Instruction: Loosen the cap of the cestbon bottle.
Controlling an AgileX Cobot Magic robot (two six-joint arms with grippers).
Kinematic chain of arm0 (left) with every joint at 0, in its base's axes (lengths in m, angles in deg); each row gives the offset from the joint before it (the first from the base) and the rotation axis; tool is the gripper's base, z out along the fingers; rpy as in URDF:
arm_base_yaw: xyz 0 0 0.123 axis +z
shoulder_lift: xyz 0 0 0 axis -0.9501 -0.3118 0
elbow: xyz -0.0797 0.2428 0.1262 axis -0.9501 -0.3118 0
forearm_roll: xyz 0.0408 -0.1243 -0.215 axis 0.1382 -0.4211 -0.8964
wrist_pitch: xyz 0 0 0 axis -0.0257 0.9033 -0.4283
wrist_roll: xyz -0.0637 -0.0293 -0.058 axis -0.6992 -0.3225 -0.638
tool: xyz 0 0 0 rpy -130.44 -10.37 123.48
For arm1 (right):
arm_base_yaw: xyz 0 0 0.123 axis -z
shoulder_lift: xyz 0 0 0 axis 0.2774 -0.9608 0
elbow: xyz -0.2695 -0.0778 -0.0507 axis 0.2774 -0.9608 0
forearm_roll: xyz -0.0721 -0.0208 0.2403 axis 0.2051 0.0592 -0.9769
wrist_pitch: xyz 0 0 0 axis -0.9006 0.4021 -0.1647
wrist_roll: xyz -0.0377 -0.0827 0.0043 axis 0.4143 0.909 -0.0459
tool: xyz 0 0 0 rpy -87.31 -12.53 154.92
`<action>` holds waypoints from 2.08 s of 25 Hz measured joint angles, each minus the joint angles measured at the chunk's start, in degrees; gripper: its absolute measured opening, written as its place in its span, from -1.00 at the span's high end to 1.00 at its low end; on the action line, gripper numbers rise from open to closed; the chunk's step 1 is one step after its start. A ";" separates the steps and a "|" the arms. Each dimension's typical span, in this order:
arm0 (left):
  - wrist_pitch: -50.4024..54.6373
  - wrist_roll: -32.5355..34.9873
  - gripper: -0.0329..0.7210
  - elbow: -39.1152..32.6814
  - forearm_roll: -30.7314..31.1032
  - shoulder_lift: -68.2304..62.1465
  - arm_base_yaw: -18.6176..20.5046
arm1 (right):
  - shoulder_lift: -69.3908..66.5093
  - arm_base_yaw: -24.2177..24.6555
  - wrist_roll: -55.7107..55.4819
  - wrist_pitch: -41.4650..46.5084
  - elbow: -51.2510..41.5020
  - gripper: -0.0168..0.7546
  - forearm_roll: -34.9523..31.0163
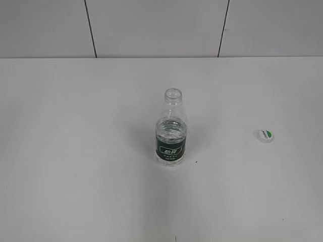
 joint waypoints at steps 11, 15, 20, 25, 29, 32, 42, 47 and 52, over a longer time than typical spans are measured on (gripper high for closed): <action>0.07 0.91 0.27 -7.82 -0.26 26.11 0.00 | 21.76 0.00 5.38 0.06 -9.89 -0.30 0.00; 0.21 5.04 0.27 -10.01 -0.14 34.37 0.37 | 23.78 0.00 9.58 0.06 -14.99 -0.30 0.48; 0.14 7.87 0.27 -13.04 -0.26 35.68 0.55 | 23.78 0.00 11.29 0.25 -18.60 -0.30 1.91; 0.24 8.60 0.27 -15.92 -0.26 35.68 0.55 | 23.78 0.00 11.56 0.16 -19.05 -0.30 2.70; -3.78 8.65 0.27 -17.17 -0.26 35.68 0.55 | 23.78 0.00 11.69 -0.06 -19.19 -0.30 2.79; -7.65 8.65 0.27 -18.79 -0.42 35.68 0.55 | 23.78 0.00 11.69 -2.43 -19.85 -0.30 2.79; -8.67 8.78 0.27 -19.15 -0.48 35.68 0.55 | 23.78 0.00 11.41 -6.97 -21.76 -0.30 2.92; -8.78 8.78 0.27 -19.15 -0.48 35.68 1.98 | 23.78 0.05 11.33 -7.23 -21.76 -0.30 3.04; -8.78 8.80 0.27 -19.15 -0.42 35.68 11.42 | 23.78 3.52 11.28 -7.27 -21.76 -0.30 3.04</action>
